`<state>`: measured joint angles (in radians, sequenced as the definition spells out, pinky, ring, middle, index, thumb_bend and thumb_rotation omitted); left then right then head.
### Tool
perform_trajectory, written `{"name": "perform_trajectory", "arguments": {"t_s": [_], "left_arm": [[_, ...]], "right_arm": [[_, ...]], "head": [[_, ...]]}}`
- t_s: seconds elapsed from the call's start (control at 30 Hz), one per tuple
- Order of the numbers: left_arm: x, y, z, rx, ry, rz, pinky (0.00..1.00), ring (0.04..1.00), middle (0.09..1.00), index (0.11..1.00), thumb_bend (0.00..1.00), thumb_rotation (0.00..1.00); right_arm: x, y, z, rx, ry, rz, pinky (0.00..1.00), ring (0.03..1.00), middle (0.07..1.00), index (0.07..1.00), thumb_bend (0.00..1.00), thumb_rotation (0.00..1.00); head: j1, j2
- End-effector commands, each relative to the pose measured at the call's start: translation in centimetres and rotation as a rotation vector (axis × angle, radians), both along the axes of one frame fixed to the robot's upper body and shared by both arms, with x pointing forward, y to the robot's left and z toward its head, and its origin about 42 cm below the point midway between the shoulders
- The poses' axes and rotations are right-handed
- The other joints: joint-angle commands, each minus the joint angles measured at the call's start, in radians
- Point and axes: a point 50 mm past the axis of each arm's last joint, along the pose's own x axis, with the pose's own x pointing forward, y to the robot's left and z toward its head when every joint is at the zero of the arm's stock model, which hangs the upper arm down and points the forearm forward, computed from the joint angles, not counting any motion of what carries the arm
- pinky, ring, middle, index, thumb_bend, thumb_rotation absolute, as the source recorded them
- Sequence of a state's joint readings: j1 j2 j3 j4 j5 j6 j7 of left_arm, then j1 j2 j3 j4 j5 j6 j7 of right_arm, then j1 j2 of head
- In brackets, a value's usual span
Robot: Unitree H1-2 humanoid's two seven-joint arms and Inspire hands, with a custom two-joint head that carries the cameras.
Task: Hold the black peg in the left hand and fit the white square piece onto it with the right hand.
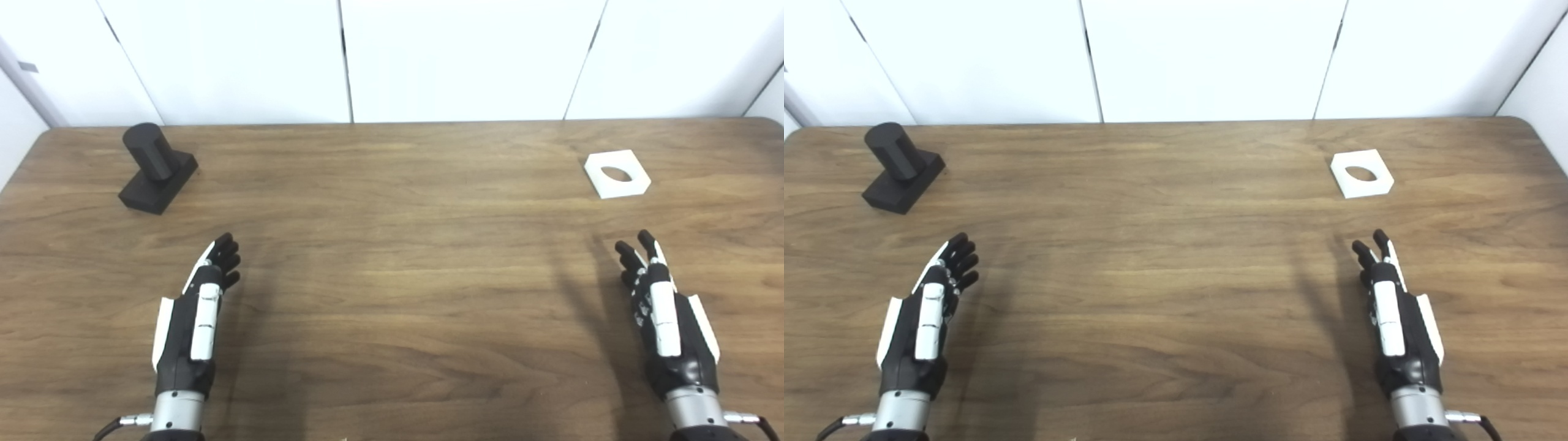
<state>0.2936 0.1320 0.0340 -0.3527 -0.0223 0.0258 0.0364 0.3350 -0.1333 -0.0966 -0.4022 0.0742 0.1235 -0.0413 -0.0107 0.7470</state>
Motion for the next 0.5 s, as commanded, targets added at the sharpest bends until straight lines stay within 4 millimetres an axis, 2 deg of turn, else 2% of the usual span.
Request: {"name": "perform_trajectory", "arguments": {"t_s": [0.0, 0.47], "left_arm": [[0.13, -0.66, 0.64, -0.020, -0.064, 0.002, 0.89, 0.913, 0.914, 0.906, 0.53, 0.96], [0.13, -0.58, 0.64, -0.013, -0.062, 0.007, 0.89, 0.911, 0.916, 0.911, 0.56, 0.97]], "right_arm": [[0.59, 0.80, 0.86, 0.023, -0.068, 0.000, 1.00, 0.973, 0.932, 0.997, 0.53, 1.00], [0.56, 0.81, 0.77, 0.020, -0.070, 0.002, 1.00, 0.963, 0.920, 0.999, 0.52, 1.00]], "head": [[-0.001, 0.001], [0.002, 0.003]]}}
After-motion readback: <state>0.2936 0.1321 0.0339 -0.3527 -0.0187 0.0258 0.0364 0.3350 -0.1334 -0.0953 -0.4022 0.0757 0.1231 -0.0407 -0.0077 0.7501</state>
